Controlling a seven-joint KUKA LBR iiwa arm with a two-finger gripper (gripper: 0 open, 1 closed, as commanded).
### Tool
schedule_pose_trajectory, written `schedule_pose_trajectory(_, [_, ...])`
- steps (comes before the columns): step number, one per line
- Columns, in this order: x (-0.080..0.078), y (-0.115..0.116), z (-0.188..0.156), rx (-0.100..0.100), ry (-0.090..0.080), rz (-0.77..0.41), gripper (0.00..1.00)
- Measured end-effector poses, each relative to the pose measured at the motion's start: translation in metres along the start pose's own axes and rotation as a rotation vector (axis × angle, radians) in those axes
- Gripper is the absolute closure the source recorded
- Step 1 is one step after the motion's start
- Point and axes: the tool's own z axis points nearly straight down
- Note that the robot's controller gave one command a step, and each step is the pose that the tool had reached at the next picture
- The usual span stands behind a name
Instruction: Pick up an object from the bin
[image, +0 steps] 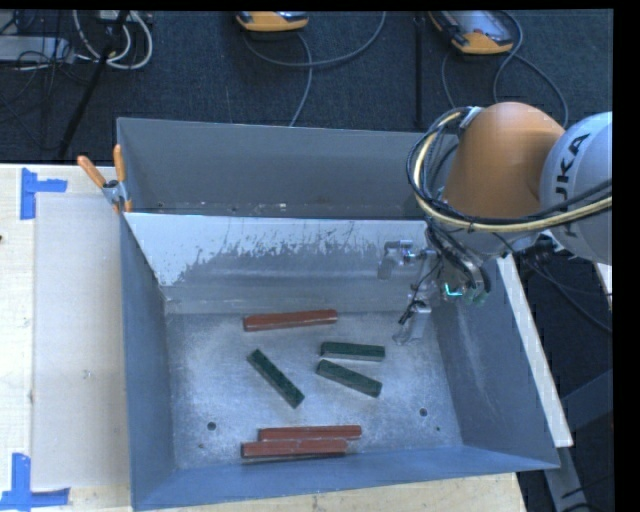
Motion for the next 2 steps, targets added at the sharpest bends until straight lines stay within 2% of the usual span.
schedule_pose_trajectory(1, [0.0709,0.0016,0.1280,0.000,-0.008,-0.158,0.00])
schedule_pose_trajectory(2, [0.0668,0.0021,0.1218,0.001,-0.017,-0.159,1.00])
